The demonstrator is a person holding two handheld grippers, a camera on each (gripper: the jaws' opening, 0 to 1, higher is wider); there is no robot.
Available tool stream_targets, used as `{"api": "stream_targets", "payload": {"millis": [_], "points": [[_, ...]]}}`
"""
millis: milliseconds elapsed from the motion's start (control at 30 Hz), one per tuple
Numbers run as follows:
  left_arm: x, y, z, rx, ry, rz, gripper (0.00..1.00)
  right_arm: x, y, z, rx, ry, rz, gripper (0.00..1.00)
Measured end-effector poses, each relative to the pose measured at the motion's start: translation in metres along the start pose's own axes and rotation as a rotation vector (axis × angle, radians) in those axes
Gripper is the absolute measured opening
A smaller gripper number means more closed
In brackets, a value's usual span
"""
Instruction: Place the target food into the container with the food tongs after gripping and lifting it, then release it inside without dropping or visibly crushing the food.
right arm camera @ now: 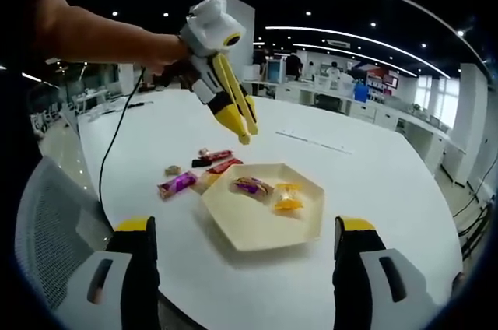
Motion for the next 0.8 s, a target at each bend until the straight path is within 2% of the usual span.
{"api": "stream_targets", "payload": {"millis": [433, 800], "points": [[0.005, 0.016, -0.006, 0.022, -0.012, 0.005, 0.25, -0.001, 0.001, -0.001, 0.000, -0.004, -0.009, 0.92], [0.016, 0.046, -0.009, 0.062, -0.033, 0.007, 0.25, -0.001, 0.002, -0.002, 0.004, -0.007, -0.015, 0.91]]}}
Point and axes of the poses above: the point that each gripper's makers call its tool centre point, and the gripper's own axes: x roughly backward along the fingers, z roughly to its right, y roughly out of its underside, the point moved 2 cm from there along x, roughly backward along the fingers, and after that the axes turned 8 degrees about -z, right-handed, at the moved point
